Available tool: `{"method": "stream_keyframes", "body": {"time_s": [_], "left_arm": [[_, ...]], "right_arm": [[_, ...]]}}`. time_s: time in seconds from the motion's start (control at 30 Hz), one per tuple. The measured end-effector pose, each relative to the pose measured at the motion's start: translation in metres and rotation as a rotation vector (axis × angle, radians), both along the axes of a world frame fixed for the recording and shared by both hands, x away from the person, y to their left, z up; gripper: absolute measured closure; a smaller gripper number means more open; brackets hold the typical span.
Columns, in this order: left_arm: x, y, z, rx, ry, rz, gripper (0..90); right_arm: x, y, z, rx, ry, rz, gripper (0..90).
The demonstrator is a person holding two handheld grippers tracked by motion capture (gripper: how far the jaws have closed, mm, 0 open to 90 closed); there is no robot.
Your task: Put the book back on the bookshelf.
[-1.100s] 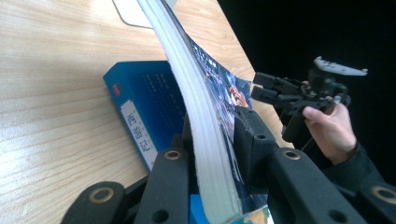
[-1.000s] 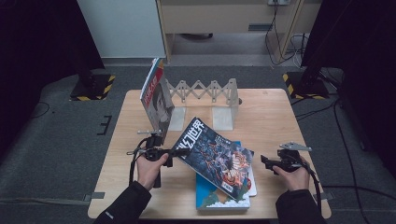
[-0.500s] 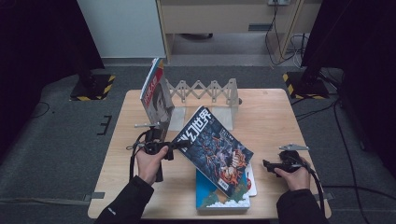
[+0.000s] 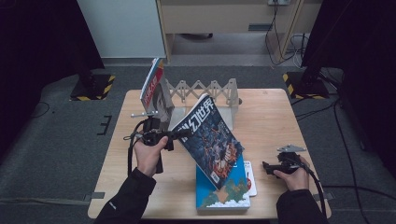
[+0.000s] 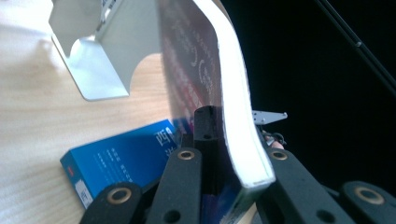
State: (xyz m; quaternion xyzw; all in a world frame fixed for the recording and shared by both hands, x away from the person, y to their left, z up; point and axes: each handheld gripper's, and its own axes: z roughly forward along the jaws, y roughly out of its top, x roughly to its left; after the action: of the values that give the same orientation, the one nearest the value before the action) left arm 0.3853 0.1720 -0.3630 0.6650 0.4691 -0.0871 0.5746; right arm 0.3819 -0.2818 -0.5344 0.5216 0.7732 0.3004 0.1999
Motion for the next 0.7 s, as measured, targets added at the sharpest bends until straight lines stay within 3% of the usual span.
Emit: {"method": "stream_keyframes", "body": {"time_s": [0.27, 0.47, 0.7], "left_arm": [[0.003, 0.006, 0.026, 0.005, -0.061, 0.039, 82.2], [0.005, 0.016, 0.046, 0.033, -0.117, 0.095, 82.2], [0.005, 0.039, 0.068, 0.048, -0.16, 0.166, 82.1]], "right_arm": [[-0.001, -0.001, -0.003, 0.006, -0.015, -0.012, 1.5], [-0.001, -0.001, -0.005, 0.018, -0.035, -0.037, 0.3], [-0.001, -0.001, -0.005, 0.018, -0.036, -0.036, 0.3]]}}
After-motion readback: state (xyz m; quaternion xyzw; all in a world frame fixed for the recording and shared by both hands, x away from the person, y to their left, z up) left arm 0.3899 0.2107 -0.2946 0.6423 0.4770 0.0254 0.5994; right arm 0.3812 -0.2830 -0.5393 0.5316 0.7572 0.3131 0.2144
